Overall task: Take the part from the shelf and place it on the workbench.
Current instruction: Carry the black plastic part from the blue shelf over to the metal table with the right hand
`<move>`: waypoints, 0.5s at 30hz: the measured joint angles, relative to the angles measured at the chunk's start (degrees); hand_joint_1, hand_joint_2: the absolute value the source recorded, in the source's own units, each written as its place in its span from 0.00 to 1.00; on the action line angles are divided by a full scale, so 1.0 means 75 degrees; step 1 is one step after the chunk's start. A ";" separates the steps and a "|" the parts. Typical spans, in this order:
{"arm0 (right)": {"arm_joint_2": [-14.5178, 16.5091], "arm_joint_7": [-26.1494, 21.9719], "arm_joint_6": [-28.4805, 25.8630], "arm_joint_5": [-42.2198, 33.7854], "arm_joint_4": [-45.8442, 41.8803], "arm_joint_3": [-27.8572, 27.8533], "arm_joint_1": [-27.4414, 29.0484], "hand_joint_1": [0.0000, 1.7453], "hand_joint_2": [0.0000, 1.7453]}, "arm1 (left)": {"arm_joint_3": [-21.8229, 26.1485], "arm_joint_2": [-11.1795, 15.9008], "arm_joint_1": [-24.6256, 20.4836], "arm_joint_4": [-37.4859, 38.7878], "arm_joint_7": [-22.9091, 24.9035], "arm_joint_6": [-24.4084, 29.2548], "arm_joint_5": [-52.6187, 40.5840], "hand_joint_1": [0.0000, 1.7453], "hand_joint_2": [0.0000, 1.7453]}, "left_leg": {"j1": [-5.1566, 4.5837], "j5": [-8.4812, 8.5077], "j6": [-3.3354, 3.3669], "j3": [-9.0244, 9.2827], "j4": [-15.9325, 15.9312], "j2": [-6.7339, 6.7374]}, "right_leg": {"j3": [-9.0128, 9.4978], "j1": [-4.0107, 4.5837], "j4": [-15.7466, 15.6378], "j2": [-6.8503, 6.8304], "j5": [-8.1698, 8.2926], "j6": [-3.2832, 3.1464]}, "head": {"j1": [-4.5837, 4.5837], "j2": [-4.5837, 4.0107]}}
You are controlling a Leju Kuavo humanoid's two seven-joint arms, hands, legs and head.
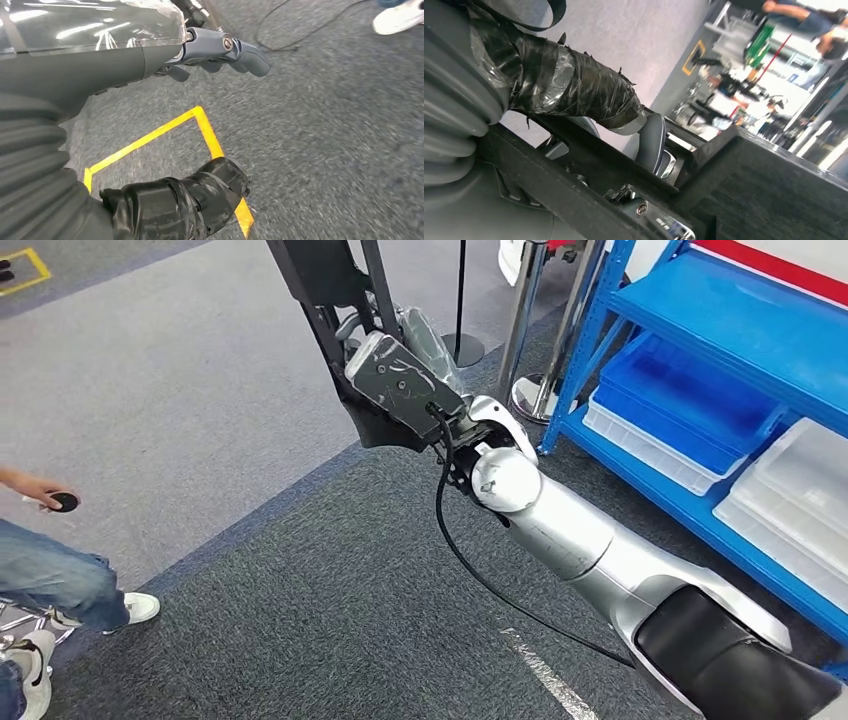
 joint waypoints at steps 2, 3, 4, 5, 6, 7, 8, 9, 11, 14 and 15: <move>-0.0012 0.0010 -0.0003 0.0009 -0.0038 0.0001 -0.0036 1.00 1.00 | 0.0021 -0.0003 -0.0015 0.0000 0.0013 -0.0001 -0.0030 0.00 1.00 | -0.0059 0.0016 0.0126 0.0128 -0.0276 0.0093 | 0.0053 0.0073 -0.0028 -0.0150 -0.0036 0.0074 | -0.0010 0.0000; -0.0018 0.0023 -0.0004 0.0018 -0.0053 0.0002 -0.0049 1.00 1.00 | 0.0039 -0.0001 -0.0013 -0.0001 0.0019 -0.0001 -0.0048 0.00 1.00 | -0.0055 0.0028 0.0197 0.0126 -0.0285 -0.0014 | 0.0090 0.0095 -0.0046 -0.0233 -0.0049 0.0106 | -0.0006 0.0000; -0.0028 0.0041 -0.0005 0.0037 -0.0077 0.0003 -0.0054 1.00 1.00 | 0.0061 0.0001 -0.0007 -0.0003 0.0020 0.0000 -0.0063 0.00 1.00 | -0.0036 0.0026 0.0251 0.0132 -0.0291 -0.0106 | 0.0114 0.0082 -0.0053 -0.0237 -0.0084 0.0153 | -0.0005 0.0000; -0.0042 0.0060 -0.0008 0.0066 -0.0101 0.0003 -0.0058 1.00 1.00 | 0.0083 0.0004 -0.0002 -0.0005 0.0007 0.0001 -0.0068 0.00 1.00 | -0.0019 0.0029 0.0298 0.0146 -0.0306 -0.0200 | 0.0109 0.0060 0.0015 -0.0111 -0.0164 0.0190 | -0.0002 0.0000; -0.0063 0.0079 -0.0015 0.0114 -0.0136 0.0003 -0.0068 1.00 1.00 | 0.0108 0.0008 -0.0006 -0.0007 -0.0018 0.0001 -0.0065 0.00 1.00 | -0.0005 0.0036 0.0357 0.0163 -0.0321 -0.0292 | 0.0030 0.0038 0.0222 0.0094 -0.0313 0.0211 | 0.0010 0.0000; -0.0093 0.0097 -0.0026 0.0173 -0.0171 0.0003 -0.0078 1.00 1.00 | 0.0135 0.0012 -0.0017 -0.0009 -0.0053 0.0002 -0.0055 0.00 1.00 | 0.0004 0.0042 0.0412 0.0176 -0.0334 -0.0384 | -0.0140 0.0025 0.0592 0.0351 -0.0520 0.0216 | 0.0028 0.0000; -0.0124 0.0111 -0.0036 0.0234 -0.0199 0.0003 -0.0085 1.00 1.00 | 0.0160 0.0016 -0.0033 -0.0010 -0.0096 0.0002 -0.0034 0.00 1.00 | -0.0008 0.0041 0.0453 0.0179 -0.0335 -0.0484 | -0.0388 0.0036 0.1105 0.0564 -0.0755 0.0196 | 0.0042 0.0000; -0.0156 0.0123 -0.0047 0.0290 -0.0221 0.0004 -0.0083 1.00 1.00 | 0.0183 0.0023 -0.0049 -0.0011 -0.0133 0.0002 -0.0009 0.00 1.00 | -0.0024 0.0042 0.0486 0.0180 -0.0334 -0.0592 | -0.0681 0.0056 0.1657 0.0665 -0.0960 0.0174 | 0.0055 0.0000; -0.0211 0.0143 -0.0068 0.0366 -0.0237 0.0005 -0.0042 1.00 1.00 | 0.0214 0.0039 -0.0058 -0.0012 -0.0187 0.0002 0.0039 0.00 1.00 | -0.0057 0.0041 0.0506 0.0187 -0.0331 -0.0840 | -0.1119 0.0089 0.2321 0.0731 -0.1036 0.0127 | 0.0060 0.0000; -0.0275 0.0168 -0.0103 0.0430 -0.0275 0.0006 0.0007 1.00 1.00 | 0.0246 0.0057 -0.0042 -0.0012 -0.0252 0.0002 0.0074 0.00 1.00 | -0.0076 0.0041 0.0507 0.0189 -0.0309 -0.1211 | -0.0857 0.0110 0.1323 0.0992 -0.0207 0.0007 | 0.0062 0.0000; -0.0291 0.0173 -0.0109 0.0451 -0.0311 0.0006 0.0006 1.00 1.00 | 0.0268 0.0056 -0.0050 -0.0011 -0.0284 0.0001 0.0082 0.00 1.00 | -0.0086 0.0036 0.0495 0.0161 -0.0272 -0.1321 | -0.0644 0.0088 0.0759 0.1228 0.0051 -0.0031 | 0.0052 0.0000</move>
